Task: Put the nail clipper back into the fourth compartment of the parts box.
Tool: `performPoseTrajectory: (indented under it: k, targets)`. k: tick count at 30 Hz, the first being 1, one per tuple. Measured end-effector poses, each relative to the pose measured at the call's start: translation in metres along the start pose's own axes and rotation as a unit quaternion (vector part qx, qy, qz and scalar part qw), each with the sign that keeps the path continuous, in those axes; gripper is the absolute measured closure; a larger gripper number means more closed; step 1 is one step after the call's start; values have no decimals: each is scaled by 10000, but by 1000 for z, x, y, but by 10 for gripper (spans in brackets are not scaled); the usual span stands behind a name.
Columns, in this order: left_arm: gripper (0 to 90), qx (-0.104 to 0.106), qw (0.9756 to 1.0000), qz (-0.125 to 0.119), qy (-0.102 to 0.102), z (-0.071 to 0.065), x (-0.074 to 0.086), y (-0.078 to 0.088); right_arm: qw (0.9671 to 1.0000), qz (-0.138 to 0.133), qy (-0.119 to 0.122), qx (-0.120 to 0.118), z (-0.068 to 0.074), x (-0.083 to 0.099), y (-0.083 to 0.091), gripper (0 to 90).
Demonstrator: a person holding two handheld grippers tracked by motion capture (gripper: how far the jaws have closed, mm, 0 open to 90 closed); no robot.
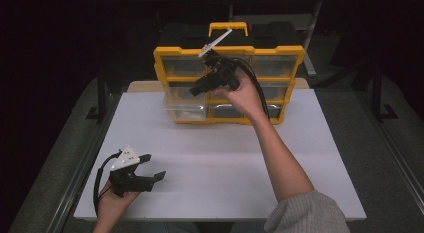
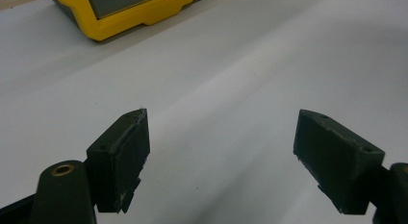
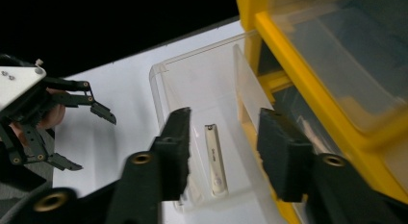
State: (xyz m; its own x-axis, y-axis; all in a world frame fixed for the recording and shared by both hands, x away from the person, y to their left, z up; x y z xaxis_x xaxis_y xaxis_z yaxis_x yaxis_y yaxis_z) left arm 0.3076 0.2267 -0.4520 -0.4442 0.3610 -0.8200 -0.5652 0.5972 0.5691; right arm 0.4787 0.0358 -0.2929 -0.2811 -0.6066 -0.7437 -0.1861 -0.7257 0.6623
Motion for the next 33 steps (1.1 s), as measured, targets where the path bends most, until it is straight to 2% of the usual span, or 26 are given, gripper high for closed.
performPoseTrajectory:
  k: [2,4,8,11,13,14,19,25,29,33]
  targets:
    - [202,-1,10000,6,-19,0,1,-1,9999,-86,-78,-35,0,5,7,506]
    - [202,0,10000,21,-53,0,1,-1,9998,-194,-90,-52,0,12,16,447]
    - [202,-14,10000,23,-55,3,2,1,9993,-325,-143,-79,1,15,25,411]
    - [202,-27,10000,-1,-41,2,2,1,9991,-419,-112,27,2,17,32,379]
    - [202,-35,10000,26,-70,2,2,1,9988,-448,-178,81,4,18,36,363]
    - [201,-9,10000,40,-49,1,2,1,9988,-453,-124,156,4,20,38,351]
    - [201,0,10000,24,-53,0,2,1,9983,-518,-54,256,5,27,45,328]
    - [200,-16,10000,48,-72,1,2,2,9980,-563,-79,271,4,35,48,287]
    - [198,-7,10000,42,-52,0,2,1,9974,-591,-69,412,2,40,50,283]
    - [197,-8,10000,39,-46,0,2,2,9974,-590,-98,413,2,45,51,264]
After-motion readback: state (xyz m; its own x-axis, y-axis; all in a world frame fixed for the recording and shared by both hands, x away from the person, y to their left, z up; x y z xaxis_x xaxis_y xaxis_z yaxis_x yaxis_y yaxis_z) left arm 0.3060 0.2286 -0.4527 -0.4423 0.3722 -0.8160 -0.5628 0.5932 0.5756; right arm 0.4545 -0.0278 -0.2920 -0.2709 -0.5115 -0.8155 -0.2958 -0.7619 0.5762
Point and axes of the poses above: each handheld gripper's, and its own axes: y roughly backward along the jaws, x roughly out of its underside, z roughly to its left, the point moved 8 cm from there along -y, roughly forward along the jaws, and after that the axes turned 3 degrees about y, right-handed, at the moved point
